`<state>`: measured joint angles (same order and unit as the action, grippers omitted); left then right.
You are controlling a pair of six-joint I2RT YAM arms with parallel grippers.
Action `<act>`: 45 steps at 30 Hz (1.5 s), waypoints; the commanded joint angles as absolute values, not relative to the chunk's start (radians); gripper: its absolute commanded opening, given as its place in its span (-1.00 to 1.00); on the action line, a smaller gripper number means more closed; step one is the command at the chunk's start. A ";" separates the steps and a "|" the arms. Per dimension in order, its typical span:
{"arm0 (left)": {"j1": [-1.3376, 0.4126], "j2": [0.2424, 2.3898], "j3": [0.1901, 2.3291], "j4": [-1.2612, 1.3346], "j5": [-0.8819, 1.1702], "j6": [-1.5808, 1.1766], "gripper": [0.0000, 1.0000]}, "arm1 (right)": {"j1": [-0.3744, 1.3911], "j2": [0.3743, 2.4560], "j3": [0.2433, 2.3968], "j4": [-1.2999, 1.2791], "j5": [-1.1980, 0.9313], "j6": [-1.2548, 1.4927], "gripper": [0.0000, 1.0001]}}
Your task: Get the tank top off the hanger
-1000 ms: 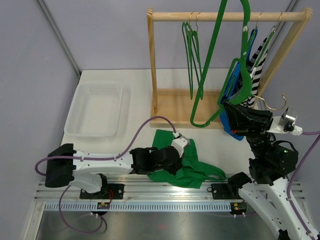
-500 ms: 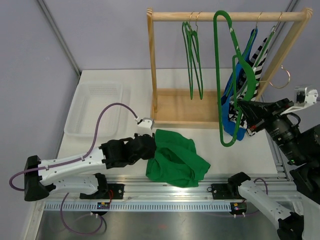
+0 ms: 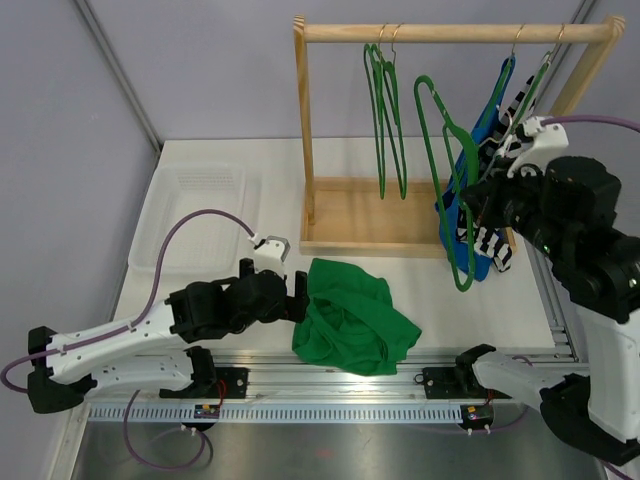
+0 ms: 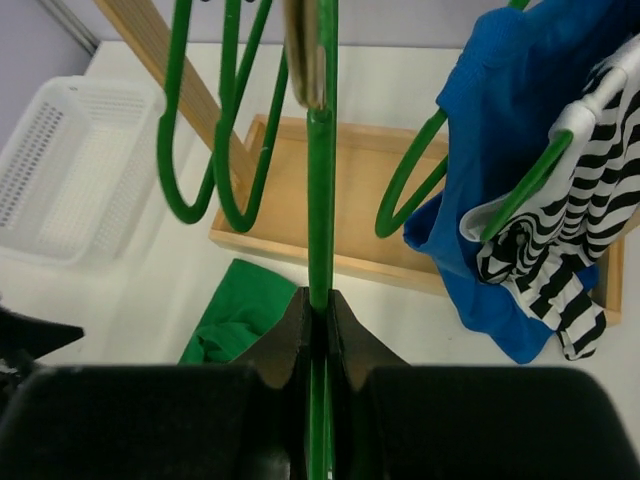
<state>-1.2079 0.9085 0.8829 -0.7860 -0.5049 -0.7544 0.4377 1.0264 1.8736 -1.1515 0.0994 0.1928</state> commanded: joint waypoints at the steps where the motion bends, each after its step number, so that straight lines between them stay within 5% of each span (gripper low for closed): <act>1: -1.204 0.882 0.957 -0.859 -0.522 -0.735 0.98 | 0.440 1.143 1.943 -1.146 0.193 0.146 -1.00; 26: -1.204 0.736 0.861 -0.874 -0.528 -0.646 0.98 | 0.440 1.739 2.551 -1.054 0.319 0.020 -1.00; 45: -1.206 0.735 0.842 -0.824 -0.482 -0.629 0.98 | 0.442 1.872 2.596 -1.031 0.325 -0.006 -1.00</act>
